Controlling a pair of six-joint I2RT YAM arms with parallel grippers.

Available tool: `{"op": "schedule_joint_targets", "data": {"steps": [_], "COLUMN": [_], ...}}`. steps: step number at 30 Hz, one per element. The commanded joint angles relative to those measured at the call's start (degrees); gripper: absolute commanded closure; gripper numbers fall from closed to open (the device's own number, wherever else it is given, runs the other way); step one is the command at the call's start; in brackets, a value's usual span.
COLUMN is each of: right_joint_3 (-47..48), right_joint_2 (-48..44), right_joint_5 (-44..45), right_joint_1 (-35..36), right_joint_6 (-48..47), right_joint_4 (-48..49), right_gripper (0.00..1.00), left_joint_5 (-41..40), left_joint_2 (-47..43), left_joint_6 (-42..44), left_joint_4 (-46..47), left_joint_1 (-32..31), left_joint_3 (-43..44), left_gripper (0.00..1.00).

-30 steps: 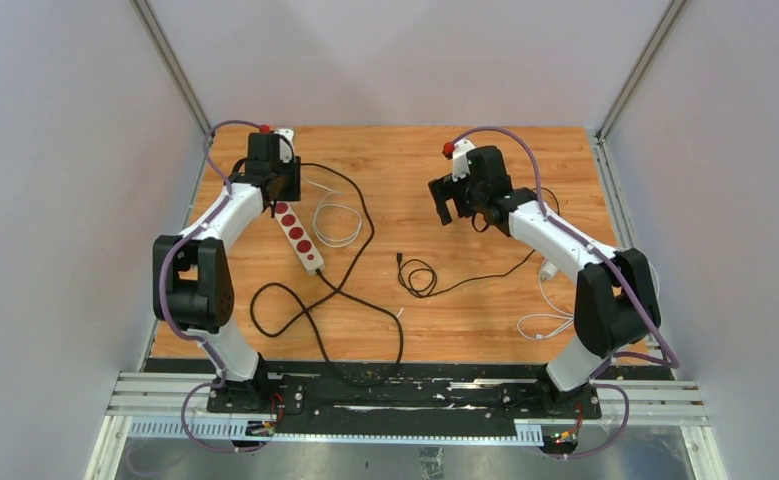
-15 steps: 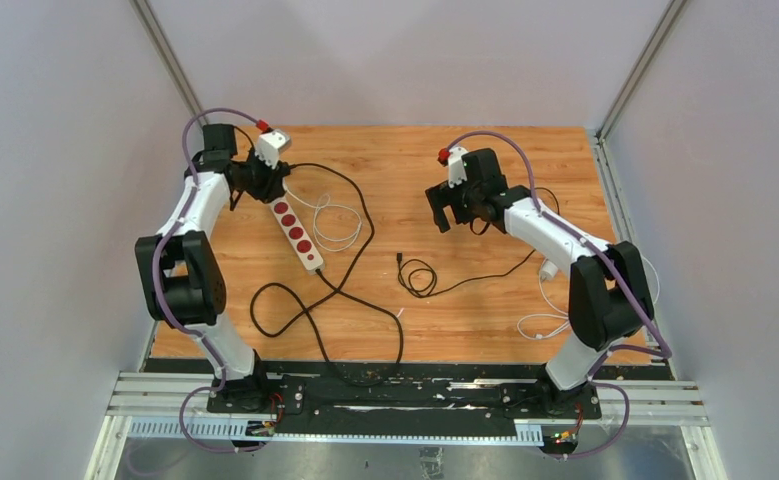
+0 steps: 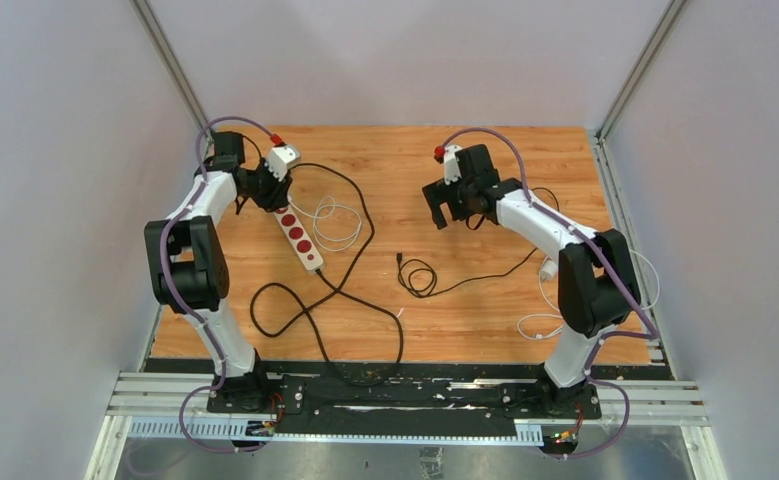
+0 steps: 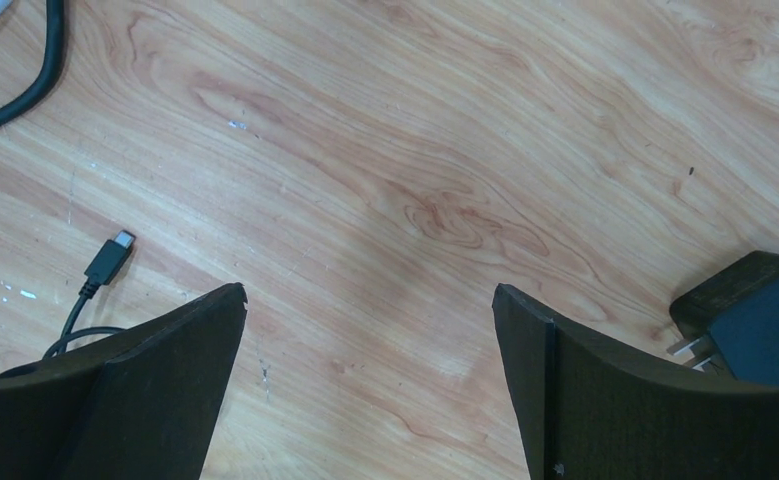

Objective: Insert the plug

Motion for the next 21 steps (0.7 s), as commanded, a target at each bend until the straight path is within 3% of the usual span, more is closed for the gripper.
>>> {"op": "schedule_joint_targets", "data": {"steps": [1, 21], "right_joint_3": [3.05, 6.66], "right_joint_2": [1.52, 4.91], "right_joint_5": [1.97, 3.93], "right_joint_1": [0.58, 2.21], "right_joint_6": [-0.77, -2.87], "right_joint_4": [-2.30, -4.04], "right_gripper": [0.00, 0.00], "left_joint_5": [1.88, 4.90], "left_joint_2": [1.63, 7.23], "left_joint_6": [2.80, 5.48], "left_joint_4": [2.32, -8.89], "left_joint_1": [0.40, 1.98], "left_joint_3": [0.35, 8.53], "left_gripper": [1.00, 1.00]}}
